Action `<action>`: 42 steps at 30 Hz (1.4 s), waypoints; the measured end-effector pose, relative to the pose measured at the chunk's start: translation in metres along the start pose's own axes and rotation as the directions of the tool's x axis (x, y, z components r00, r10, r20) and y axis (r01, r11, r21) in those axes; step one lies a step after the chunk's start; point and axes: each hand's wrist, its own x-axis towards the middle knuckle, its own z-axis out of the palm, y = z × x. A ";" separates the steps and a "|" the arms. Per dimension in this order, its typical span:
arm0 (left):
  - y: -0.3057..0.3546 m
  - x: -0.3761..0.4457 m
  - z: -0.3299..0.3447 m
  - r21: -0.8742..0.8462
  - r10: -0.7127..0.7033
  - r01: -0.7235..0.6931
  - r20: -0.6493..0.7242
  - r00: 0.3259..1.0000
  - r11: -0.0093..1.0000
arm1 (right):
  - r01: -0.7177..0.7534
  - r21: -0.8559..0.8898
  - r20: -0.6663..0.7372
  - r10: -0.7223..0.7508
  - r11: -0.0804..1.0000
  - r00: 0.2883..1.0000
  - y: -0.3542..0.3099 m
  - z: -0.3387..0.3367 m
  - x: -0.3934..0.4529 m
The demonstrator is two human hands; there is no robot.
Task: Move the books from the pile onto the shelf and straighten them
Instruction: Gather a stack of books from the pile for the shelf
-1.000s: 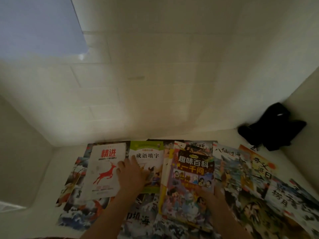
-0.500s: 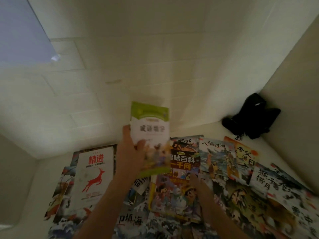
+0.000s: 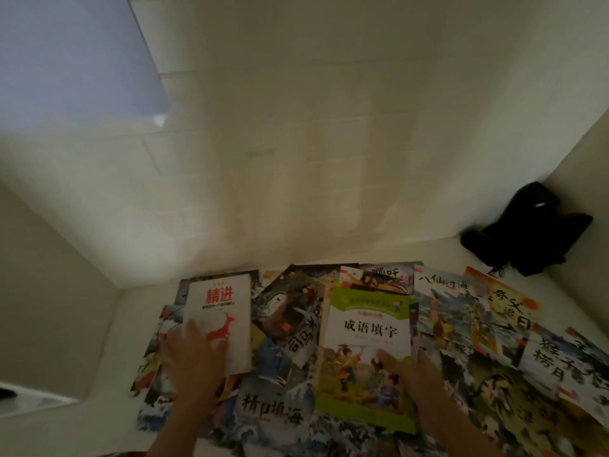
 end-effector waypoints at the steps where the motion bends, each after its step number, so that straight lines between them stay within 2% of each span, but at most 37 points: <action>1: -0.010 0.006 -0.003 -0.041 -0.085 0.087 0.051 0.995 0.995 | -0.004 -0.005 0.003 0.004 1.000 1.000 -0.002 0.002 -0.001; 3: -0.016 0.007 -0.005 -0.061 -0.089 0.092 0.058 0.994 0.994 | 0.000 -0.035 0.031 0.001 0.999 1.000 -0.010 0.012 -0.009; 6: -0.014 0.004 -0.007 -0.014 0.036 -0.036 0.017 0.999 0.999 | 0.070 -0.074 0.108 -0.062 0.995 0.992 -0.018 0.040 -0.008; 10: -0.015 0.015 -0.015 -0.061 -0.099 0.109 0.139 0.985 0.992 | 0.121 -0.162 0.188 -0.090 0.979 0.978 -0.026 0.085 -0.011; 12: -0.013 0.016 -0.032 -0.135 -0.088 0.117 0.201 0.976 0.984 | 0.124 -0.236 0.179 -0.082 0.964 0.980 -0.025 0.098 -0.009; 14: -0.005 0.011 -0.055 -0.321 -0.007 0.054 0.144 0.990 0.945 | 0.098 -0.247 0.182 -0.053 0.964 0.982 -0.021 0.100 -0.005; 17: 0.019 -0.005 -0.091 -0.431 0.113 -0.127 -0.060 0.992 0.893 | 0.022 -0.189 0.195 0.016 0.982 0.981 -0.021 0.100 -0.005; 19: 0.038 -0.018 -0.110 -0.549 0.136 -0.169 -0.101 0.986 0.818 | -0.037 -0.115 0.175 0.057 0.993 0.983 -0.028 0.099 -0.010; 20: 0.047 -0.023 -0.113 -0.648 0.143 -0.143 -0.053 0.988 0.748 | -0.089 -0.037 0.177 0.094 0.995 0.980 -0.030 0.097 -0.010; 22: 0.063 -0.037 -0.108 -0.813 0.218 -0.015 0.138 0.966 0.582 | -0.242 0.164 0.324 0.180 0.956 0.929 -0.032 0.089 -0.008; 23: 0.067 -0.045 -0.096 -0.825 0.278 0.033 0.228 0.933 0.565 | -0.305 0.223 0.400 0.198 0.926 0.895 -0.030 0.085 -0.005; 24: 0.069 -0.052 -0.078 -0.796 0.325 0.041 0.293 0.899 0.604 | -0.332 0.230 0.437 0.208 0.915 0.875 -0.028 0.083 -0.004; 26: 0.066 -0.065 -0.045 -0.688 0.334 -0.014 0.335 0.881 0.726 | -0.243 0.133 0.390 0.175 0.961 0.904 -0.027 0.087 -0.003; 28: 0.057 -0.065 -0.023 -0.575 0.287 -0.079 0.280 0.916 0.814 | -0.085 -0.012 0.283 0.085 0.996 0.955 -0.023 0.088 -0.002; 30: 0.049 -0.059 -0.018 -0.646 0.286 0.009 0.351 0.892 0.763 | -0.052 0.014 0.252 0.047 0.999 0.966 -0.023 0.091 -0.009; 33: 0.044 -0.048 -0.027 -0.778 0.402 0.210 0.511 0.760 0.593 | -0.005 0.082 0.283 -0.019 0.997 0.959 -0.027 0.089 -0.020; 35: 0.049 -0.046 -0.044 -0.820 0.474 0.273 0.526 0.706 0.503 | 0.096 0.121 0.285 -0.127 0.988 0.950 -0.038 0.089 -0.030; 37: 0.056 -0.041 -0.057 -0.868 0.525 0.216 0.451 0.722 0.448 | 0.223 0.117 0.290 -0.248 0.968 0.924 -0.054 0.090 -0.035; 39: 0.061 -0.033 -0.061 -0.891 0.574 0.092 0.362 0.734 0.444 | 0.344 0.073 0.333 -0.348 0.936 0.877 -0.066 0.089 -0.034; 42: 0.064 -0.030 -0.057 -0.880 0.639 -0.067 0.288 0.713 0.471 | 0.354 0.090 0.408 -0.358 0.931 0.840 -0.064 0.087 -0.026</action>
